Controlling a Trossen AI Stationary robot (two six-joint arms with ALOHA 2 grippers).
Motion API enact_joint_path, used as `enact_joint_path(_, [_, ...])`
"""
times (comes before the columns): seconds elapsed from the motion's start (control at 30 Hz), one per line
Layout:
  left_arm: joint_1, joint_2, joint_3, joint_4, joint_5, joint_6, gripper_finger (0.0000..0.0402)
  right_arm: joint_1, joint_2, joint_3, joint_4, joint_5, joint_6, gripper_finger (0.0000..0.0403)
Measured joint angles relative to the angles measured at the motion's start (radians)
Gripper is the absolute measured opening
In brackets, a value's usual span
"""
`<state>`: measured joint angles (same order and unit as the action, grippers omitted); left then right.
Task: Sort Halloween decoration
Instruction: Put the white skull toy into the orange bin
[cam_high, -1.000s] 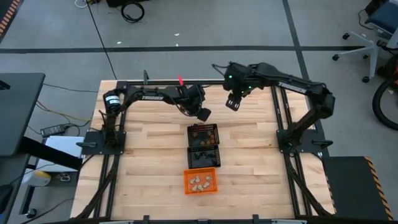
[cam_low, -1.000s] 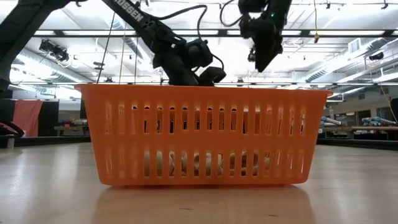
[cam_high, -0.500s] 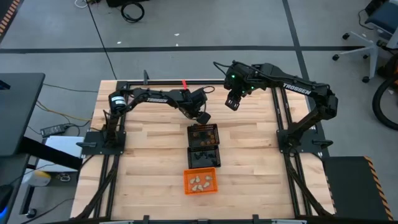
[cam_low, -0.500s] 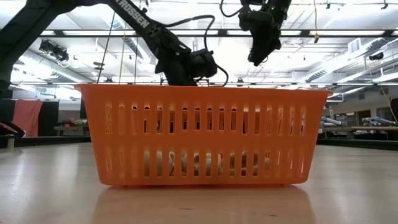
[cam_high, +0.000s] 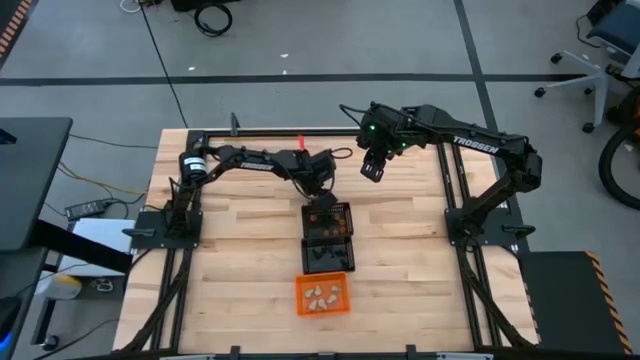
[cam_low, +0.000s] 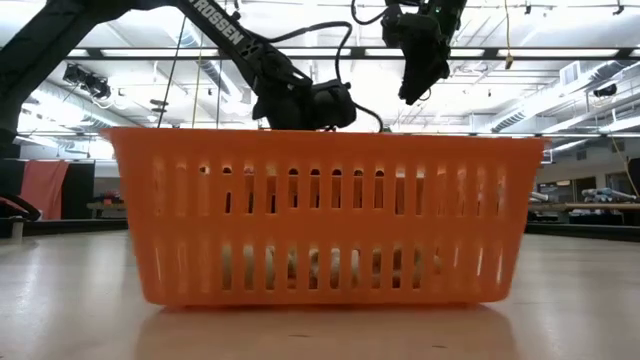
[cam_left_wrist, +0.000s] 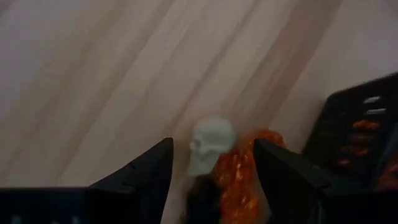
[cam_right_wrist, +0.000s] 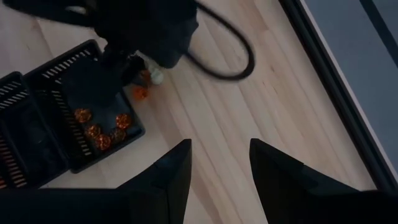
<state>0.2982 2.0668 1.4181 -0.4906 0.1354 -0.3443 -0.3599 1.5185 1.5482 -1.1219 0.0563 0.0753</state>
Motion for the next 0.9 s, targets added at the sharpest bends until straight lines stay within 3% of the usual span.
enact_joint_path(0.17, [-0.037,0.007,0.0,0.015,-0.091,0.1,0.0231,0.0,0.0,0.0,0.0,0.003,0.0,0.0165])
enact_joint_path(0.33, [-0.052,0.007,0.0,0.008,-0.111,0.131,0.0226,0.0,0.0,0.0,0.0,0.004,-0.003,0.0165])
enact_joint_path(0.9, [-0.049,0.007,0.0,0.0,-0.115,0.129,0.0129,-0.003,0.0,0.0,0.014,0.006,-0.001,0.0165])
